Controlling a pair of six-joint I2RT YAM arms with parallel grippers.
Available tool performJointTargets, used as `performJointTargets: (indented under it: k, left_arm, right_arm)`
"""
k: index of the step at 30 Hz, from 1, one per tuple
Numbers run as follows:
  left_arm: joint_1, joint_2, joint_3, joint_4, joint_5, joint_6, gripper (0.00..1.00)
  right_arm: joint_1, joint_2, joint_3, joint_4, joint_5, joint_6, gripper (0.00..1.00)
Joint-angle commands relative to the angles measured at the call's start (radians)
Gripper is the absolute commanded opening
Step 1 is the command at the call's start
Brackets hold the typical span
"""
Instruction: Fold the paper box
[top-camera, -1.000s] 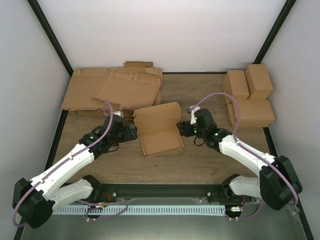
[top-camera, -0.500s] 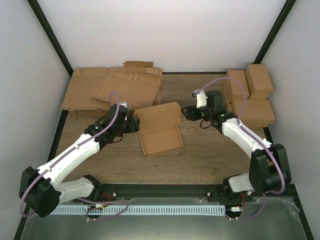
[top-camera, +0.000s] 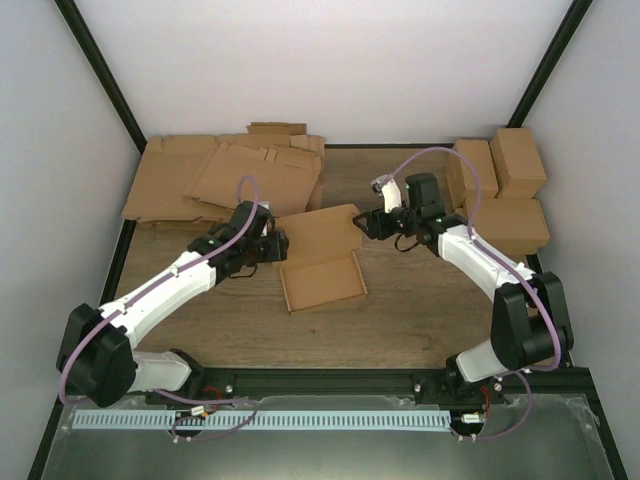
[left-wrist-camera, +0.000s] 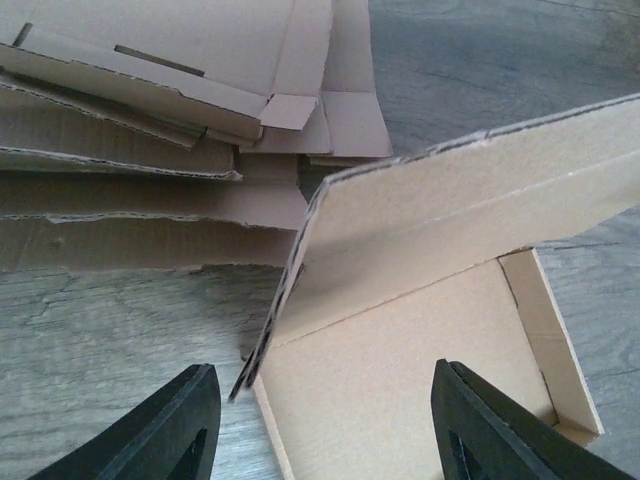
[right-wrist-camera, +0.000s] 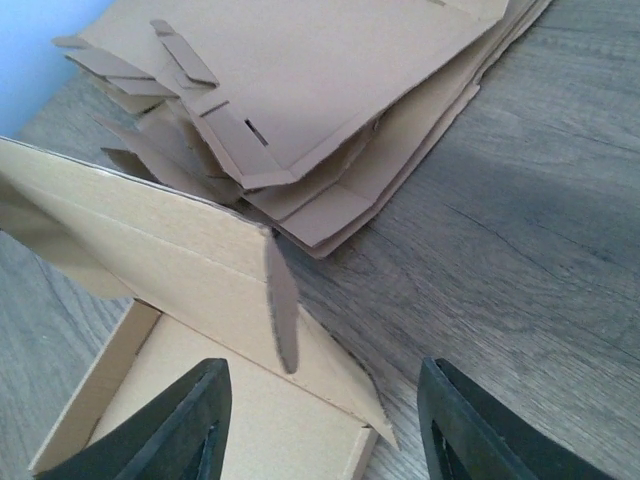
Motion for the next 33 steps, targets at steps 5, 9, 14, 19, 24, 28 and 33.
performJointTargets:
  k: [5,9,14,19,24,28,33]
  left_arm:
    - [0.003,0.033,0.036,0.025,-0.004,0.037,0.42]
    - [0.003,0.027,0.040,0.019,0.000,0.036,0.36]
    - [0.003,0.018,0.045,-0.012,-0.037,0.048,0.34]
    - [0.003,0.010,0.045,-0.016,-0.031,0.036,0.29]
    - [0.003,0.017,0.041,-0.011,-0.013,0.030,0.20]
    - [0.002,0.020,0.037,0.001,0.008,0.003,0.13]
    - [-0.004,-0.027,-0.036,0.072,0.013,-0.089,0.10]
  right_arm:
    - [0.024,0.072,0.060,-0.018,0.029,-0.021,0.45]
    - [0.045,0.057,0.037,0.037,0.022,-0.018,0.44]
    - [0.071,0.075,0.074,-0.004,0.069,-0.007,0.30]
    - [0.123,0.052,0.061,-0.050,0.207,0.038,0.28]
    - [0.166,0.020,0.050,-0.094,0.298,0.108,0.28]
    - [0.195,0.030,0.066,-0.144,0.368,0.184,0.27]
    - [0.216,-0.013,0.035,-0.130,0.376,0.309,0.22]
